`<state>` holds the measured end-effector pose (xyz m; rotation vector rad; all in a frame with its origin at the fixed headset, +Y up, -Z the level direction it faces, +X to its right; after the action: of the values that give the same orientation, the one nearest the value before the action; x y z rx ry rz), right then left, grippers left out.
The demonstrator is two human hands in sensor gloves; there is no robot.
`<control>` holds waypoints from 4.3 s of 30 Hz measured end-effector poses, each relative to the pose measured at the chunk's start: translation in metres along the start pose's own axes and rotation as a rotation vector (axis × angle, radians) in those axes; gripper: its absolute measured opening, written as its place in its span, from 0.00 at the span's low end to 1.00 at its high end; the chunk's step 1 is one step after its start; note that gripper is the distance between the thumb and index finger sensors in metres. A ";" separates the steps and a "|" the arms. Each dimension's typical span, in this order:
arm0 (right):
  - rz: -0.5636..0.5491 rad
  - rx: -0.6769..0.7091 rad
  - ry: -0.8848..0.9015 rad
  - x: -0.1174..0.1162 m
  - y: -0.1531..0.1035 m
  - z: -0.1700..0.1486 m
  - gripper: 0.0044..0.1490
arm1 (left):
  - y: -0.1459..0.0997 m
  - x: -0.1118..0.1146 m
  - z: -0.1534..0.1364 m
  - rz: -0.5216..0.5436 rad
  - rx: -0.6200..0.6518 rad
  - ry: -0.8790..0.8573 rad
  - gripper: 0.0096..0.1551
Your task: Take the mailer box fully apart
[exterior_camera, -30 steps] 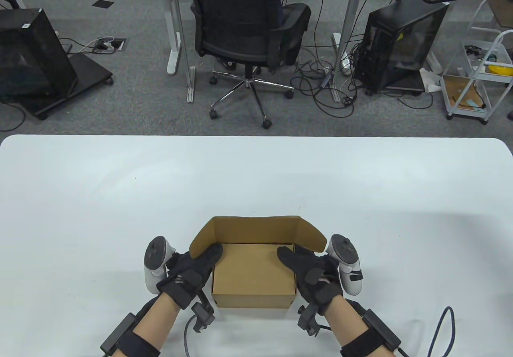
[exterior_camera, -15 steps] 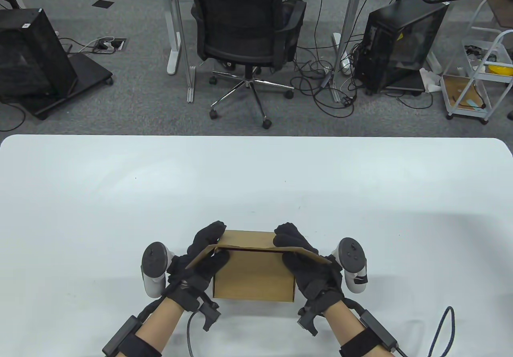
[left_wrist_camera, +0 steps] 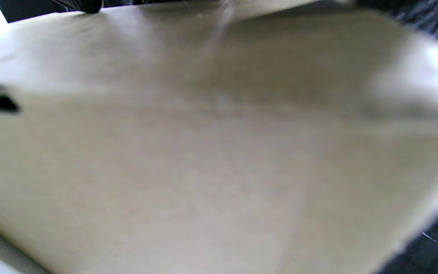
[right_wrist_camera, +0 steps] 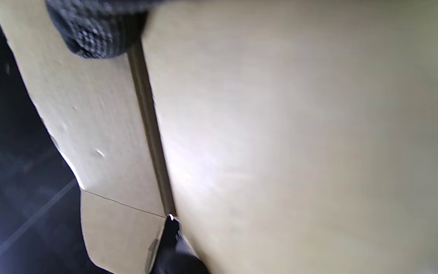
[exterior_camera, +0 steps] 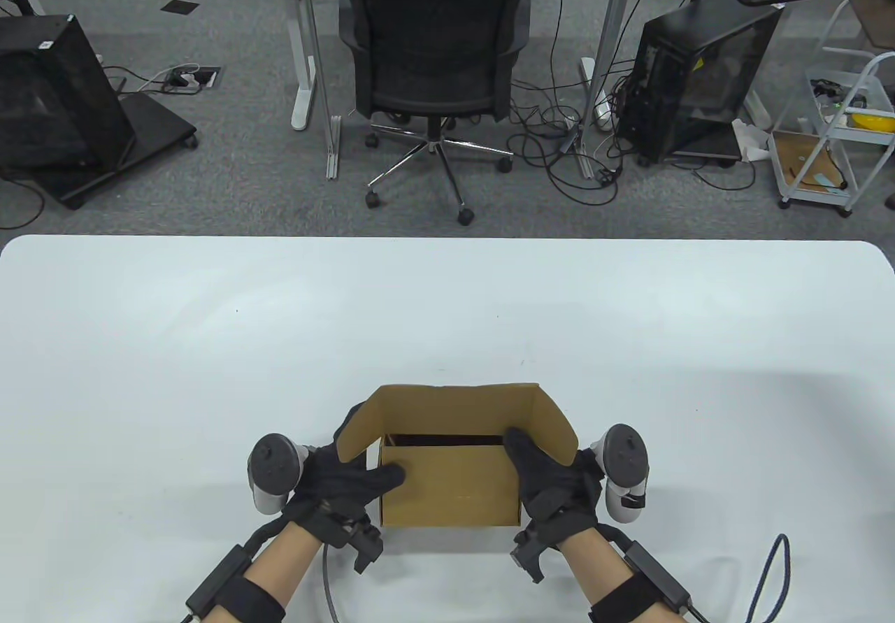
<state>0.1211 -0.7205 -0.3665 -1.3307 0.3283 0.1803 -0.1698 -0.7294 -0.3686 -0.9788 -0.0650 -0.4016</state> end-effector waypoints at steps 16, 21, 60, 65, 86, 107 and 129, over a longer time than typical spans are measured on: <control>-0.004 0.041 -0.231 0.002 -0.003 0.021 0.27 | 0.020 0.025 0.040 -0.279 0.295 0.404 0.33; -0.049 0.051 -0.196 0.003 -0.003 0.030 0.27 | 0.019 0.036 0.040 -0.353 0.311 0.429 0.38; 0.261 -0.176 -0.277 0.015 0.012 -0.014 0.66 | 0.004 0.022 0.014 -0.242 0.168 0.339 0.38; 0.217 -0.155 0.236 0.036 0.012 -0.038 0.53 | 0.005 0.020 0.010 -0.240 0.150 0.310 0.39; 0.134 -0.373 0.316 0.028 0.021 -0.093 0.32 | 0.006 0.019 0.007 -0.235 0.131 0.286 0.39; 0.151 -0.349 0.280 0.027 0.024 -0.092 0.26 | 0.001 -0.017 -0.034 0.066 -0.156 -0.166 0.47; 0.069 -0.382 0.251 0.035 0.021 -0.094 0.32 | -0.002 0.013 -0.043 -0.113 -0.362 -0.080 0.45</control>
<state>0.1352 -0.8085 -0.4164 -1.7264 0.5733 0.1369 -0.1636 -0.7694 -0.3876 -1.3525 -0.1231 -0.4881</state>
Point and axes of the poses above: the tracker on the back of each hand, its own z axis roughly to the thumb side, its own y axis roughly from the wrist to the fingertips, x = y × z, the point moved 5 cm from there along y, roughly from the wrist to the fingertips, and after that the axes turned 3 degrees about z, right-handed, at the moved point
